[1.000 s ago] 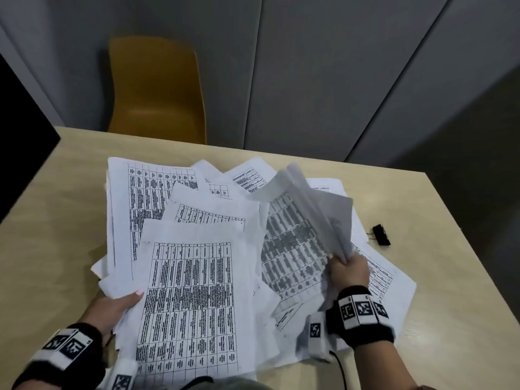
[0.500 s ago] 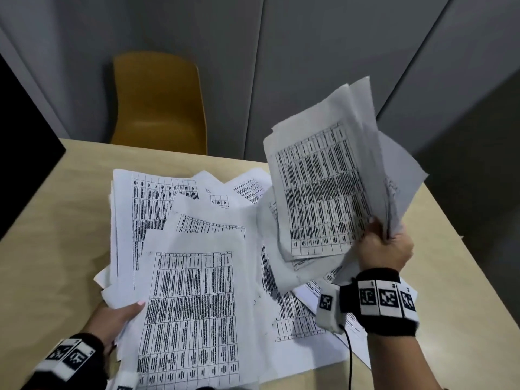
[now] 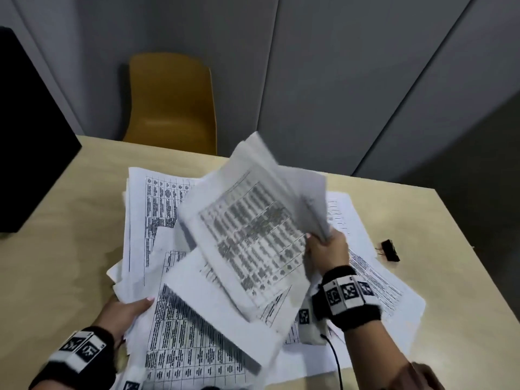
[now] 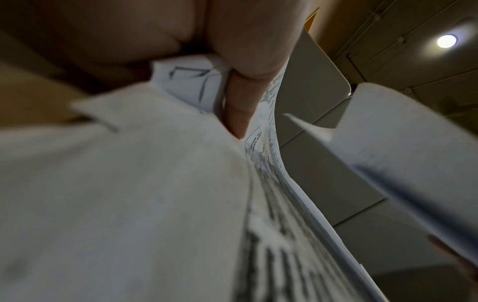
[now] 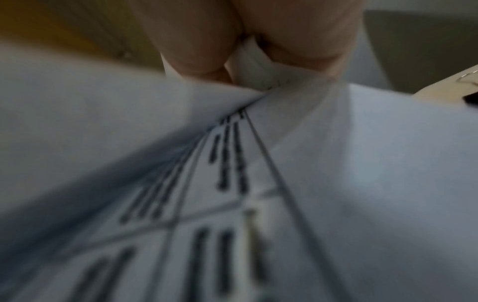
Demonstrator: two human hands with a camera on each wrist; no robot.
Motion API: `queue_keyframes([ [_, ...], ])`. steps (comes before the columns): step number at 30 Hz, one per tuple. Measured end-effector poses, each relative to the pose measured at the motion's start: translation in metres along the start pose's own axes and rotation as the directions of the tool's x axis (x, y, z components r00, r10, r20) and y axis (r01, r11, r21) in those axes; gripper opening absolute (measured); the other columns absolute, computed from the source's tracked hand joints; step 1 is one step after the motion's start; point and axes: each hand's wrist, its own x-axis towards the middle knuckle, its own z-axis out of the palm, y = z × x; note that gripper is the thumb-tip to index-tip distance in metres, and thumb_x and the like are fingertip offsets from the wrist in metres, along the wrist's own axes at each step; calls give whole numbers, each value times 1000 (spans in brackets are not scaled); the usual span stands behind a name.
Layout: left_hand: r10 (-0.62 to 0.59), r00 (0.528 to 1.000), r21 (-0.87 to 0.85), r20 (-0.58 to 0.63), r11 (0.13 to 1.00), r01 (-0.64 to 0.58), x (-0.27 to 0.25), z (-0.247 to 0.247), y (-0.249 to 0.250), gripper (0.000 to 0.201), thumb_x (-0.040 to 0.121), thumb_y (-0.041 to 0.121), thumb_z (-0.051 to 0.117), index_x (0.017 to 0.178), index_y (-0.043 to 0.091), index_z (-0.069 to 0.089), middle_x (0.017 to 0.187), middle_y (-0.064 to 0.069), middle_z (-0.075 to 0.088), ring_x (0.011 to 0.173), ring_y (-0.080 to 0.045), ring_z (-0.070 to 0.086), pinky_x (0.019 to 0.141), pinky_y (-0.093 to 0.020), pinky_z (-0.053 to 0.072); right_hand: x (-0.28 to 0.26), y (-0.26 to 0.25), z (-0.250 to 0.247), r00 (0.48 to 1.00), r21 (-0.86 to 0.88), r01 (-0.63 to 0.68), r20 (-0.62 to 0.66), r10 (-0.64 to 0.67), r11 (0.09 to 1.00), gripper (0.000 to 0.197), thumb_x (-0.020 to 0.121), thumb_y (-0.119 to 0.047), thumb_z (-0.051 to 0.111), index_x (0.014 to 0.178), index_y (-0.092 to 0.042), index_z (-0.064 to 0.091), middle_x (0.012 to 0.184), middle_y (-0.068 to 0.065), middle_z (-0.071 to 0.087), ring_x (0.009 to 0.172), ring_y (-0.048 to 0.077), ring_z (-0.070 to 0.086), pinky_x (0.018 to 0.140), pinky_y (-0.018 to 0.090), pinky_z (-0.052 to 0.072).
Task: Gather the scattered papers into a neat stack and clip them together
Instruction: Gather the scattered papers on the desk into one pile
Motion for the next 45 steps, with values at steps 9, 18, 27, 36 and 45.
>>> queue_keyframes([
  [9,27,998,-93,63,995,-21,-12,3,7,32,83,24,66,112,16,56,114,-5,60,107,-20,54,102,-37,34,1,10,60,918,-243,29,391,71,970,24,87,-5,54,111,-8,61,75,1,60,69,17,59,63,22,55],
  [18,80,991,95,104,991,-90,-20,-1,15,55,62,40,82,104,9,65,96,-14,71,86,-27,67,85,-42,50,-18,16,90,847,-245,142,532,11,959,65,78,-41,67,133,-17,40,117,8,61,101,26,62,89,38,52],
  [27,78,992,154,100,984,-93,-15,-2,9,45,59,20,86,97,2,68,90,-18,72,79,-28,69,73,-33,50,-22,23,82,944,-182,-46,313,103,982,65,84,-14,60,139,-16,26,113,11,58,96,27,61,82,34,50],
  [36,21,999,61,44,998,-24,-15,-6,8,32,79,5,68,109,-1,60,118,-19,61,95,-30,60,95,-43,41,-25,34,69,961,-117,-19,272,51,993,60,86,-18,60,139,-15,34,136,9,43,120,22,47,106,38,39],
  [45,56,998,-49,-3,997,-56,-35,3,23,40,87,0,56,124,-9,49,128,-25,54,98,-22,50,87,-35,35,27,104,-65,960,-679,-198,10,278,707,84,70,-51,71,138,-17,35,140,19,38,128,35,39,106,46,37],
])
